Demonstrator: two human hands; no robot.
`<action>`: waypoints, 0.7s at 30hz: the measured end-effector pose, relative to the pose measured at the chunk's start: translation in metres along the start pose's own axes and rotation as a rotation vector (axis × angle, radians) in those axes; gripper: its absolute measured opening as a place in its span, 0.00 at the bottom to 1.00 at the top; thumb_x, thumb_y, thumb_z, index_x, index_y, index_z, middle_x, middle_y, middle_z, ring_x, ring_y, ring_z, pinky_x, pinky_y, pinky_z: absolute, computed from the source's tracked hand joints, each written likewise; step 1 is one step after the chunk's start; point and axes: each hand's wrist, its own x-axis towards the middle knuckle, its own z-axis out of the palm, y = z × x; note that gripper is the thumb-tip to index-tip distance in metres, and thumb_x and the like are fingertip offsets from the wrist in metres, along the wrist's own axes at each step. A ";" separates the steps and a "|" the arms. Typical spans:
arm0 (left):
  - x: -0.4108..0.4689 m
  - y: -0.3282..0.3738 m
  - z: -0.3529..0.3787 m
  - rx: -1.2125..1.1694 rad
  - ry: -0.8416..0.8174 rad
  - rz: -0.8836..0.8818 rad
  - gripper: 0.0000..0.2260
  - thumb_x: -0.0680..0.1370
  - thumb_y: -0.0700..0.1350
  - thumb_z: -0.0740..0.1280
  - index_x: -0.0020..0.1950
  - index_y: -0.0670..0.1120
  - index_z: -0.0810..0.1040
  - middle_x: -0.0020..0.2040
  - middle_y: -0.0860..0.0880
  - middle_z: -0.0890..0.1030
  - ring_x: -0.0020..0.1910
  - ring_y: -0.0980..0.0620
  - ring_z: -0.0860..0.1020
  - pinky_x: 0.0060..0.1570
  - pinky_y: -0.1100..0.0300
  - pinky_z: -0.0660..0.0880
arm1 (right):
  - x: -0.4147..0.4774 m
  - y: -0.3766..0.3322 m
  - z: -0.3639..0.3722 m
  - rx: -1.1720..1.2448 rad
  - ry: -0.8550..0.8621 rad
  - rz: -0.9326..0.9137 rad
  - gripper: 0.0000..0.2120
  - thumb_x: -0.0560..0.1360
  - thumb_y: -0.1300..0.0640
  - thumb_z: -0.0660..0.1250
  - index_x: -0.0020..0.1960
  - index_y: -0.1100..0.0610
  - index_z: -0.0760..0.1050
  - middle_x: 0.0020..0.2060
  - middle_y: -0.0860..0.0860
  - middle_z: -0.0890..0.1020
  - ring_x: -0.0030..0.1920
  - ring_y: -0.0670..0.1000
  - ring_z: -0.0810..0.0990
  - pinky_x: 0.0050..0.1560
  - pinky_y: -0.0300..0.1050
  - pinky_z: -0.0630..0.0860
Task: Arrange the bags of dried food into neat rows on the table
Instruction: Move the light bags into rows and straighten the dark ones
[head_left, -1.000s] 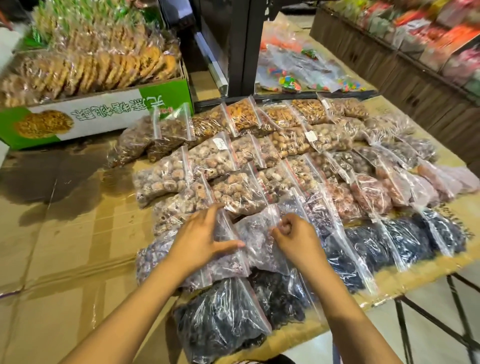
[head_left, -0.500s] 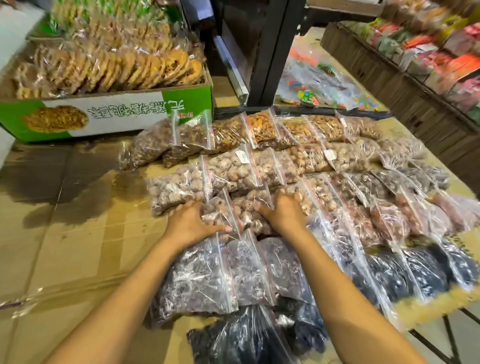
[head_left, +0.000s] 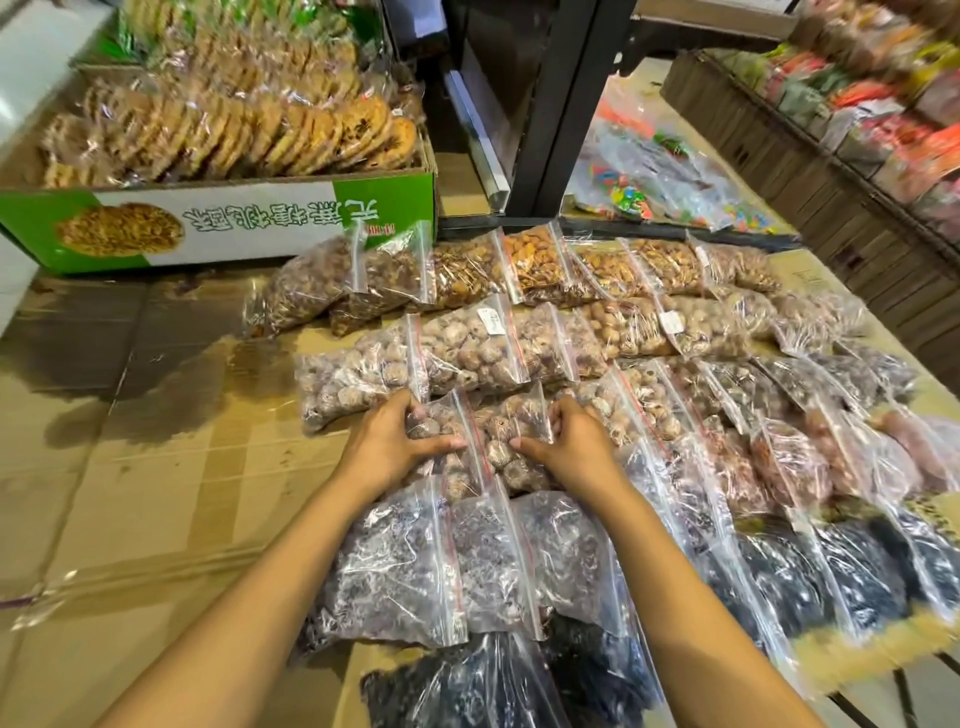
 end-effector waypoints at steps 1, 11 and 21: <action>-0.001 0.002 -0.002 0.058 -0.013 0.009 0.23 0.65 0.62 0.72 0.47 0.52 0.65 0.40 0.57 0.73 0.31 0.60 0.70 0.29 0.67 0.68 | 0.003 -0.004 -0.001 -0.047 -0.013 -0.002 0.23 0.67 0.45 0.75 0.53 0.53 0.66 0.47 0.53 0.77 0.43 0.52 0.77 0.39 0.47 0.76; 0.043 -0.015 -0.061 0.184 0.223 0.123 0.44 0.64 0.62 0.74 0.75 0.49 0.60 0.73 0.46 0.67 0.71 0.47 0.65 0.69 0.48 0.61 | 0.072 -0.069 -0.008 0.108 0.045 0.044 0.34 0.68 0.40 0.71 0.65 0.58 0.65 0.48 0.52 0.79 0.44 0.53 0.79 0.41 0.47 0.80; 0.094 -0.054 -0.065 0.245 0.182 0.114 0.46 0.55 0.74 0.68 0.69 0.55 0.69 0.64 0.47 0.77 0.63 0.45 0.72 0.65 0.46 0.65 | 0.097 -0.088 0.023 0.395 -0.006 -0.015 0.21 0.73 0.61 0.69 0.63 0.54 0.66 0.63 0.55 0.73 0.45 0.52 0.79 0.42 0.43 0.79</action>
